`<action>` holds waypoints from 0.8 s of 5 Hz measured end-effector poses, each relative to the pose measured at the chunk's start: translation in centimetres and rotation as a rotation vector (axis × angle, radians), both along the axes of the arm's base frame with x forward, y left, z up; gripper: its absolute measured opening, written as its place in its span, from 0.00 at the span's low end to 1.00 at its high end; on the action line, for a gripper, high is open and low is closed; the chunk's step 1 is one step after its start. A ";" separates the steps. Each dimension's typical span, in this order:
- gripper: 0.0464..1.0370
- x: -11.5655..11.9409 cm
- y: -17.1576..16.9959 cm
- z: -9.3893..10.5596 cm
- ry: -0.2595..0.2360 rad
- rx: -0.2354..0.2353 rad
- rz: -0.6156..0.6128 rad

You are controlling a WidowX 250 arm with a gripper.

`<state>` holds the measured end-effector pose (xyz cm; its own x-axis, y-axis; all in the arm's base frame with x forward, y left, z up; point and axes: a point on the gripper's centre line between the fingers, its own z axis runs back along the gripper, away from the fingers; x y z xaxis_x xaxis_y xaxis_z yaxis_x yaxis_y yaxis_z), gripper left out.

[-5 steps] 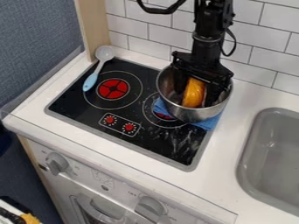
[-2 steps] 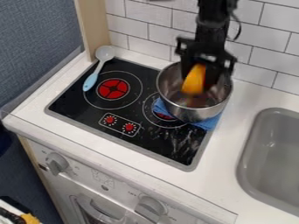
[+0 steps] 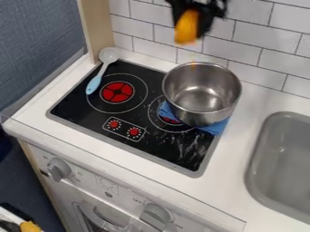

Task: Moved orange object from silver pan to the top of the left burner

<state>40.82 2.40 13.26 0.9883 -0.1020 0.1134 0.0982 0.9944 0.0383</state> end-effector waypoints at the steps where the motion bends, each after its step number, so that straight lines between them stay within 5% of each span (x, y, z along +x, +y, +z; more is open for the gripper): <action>1: 0.56 0.2 3.4 -3.2 0.065 -0.015 0.054; 3: 0.56 0.0 5.3 -6.6 0.122 -0.039 0.041; 4: 0.56 -0.2 6.0 -8.4 0.142 -0.011 0.029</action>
<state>40.60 8.43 4.87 0.9970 -0.0730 -0.0264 0.0734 0.9972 0.0154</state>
